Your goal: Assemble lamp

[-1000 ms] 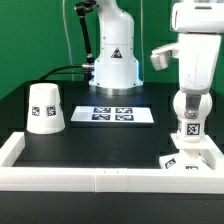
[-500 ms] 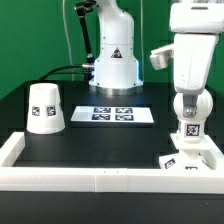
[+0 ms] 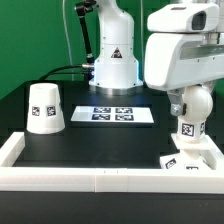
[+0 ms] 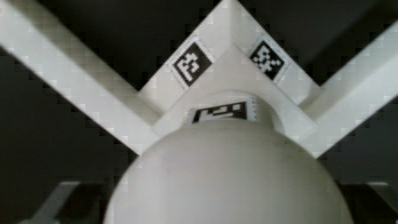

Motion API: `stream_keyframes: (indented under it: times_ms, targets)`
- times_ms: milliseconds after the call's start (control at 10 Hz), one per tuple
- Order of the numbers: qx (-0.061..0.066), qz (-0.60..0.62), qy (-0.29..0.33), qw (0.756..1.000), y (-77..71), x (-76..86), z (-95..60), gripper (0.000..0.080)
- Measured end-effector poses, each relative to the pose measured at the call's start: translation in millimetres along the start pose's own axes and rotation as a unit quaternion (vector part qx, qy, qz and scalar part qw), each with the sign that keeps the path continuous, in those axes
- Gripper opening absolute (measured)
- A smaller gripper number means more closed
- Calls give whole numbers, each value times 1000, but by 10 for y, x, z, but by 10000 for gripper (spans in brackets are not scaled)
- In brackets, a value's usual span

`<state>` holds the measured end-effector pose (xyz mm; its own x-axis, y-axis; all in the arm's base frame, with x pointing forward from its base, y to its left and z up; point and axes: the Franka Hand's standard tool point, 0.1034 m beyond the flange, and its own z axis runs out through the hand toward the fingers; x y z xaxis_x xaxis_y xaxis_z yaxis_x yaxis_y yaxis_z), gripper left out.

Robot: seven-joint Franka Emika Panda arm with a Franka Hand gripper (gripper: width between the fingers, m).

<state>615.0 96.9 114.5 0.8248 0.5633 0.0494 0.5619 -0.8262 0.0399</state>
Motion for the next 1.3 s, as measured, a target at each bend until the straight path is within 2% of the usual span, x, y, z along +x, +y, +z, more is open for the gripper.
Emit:
stream_keyframes:
  times_ms: [300,900,1100,1300]
  targets:
    - [0,141,-3,990,5,4,-13,579]
    - [-1,335,-4,942,33,-11,-15,580]
    - [-2,464,-16,886,-2,-53,-9,580]
    - [6,573,-32,819,-74,-81,11,580]
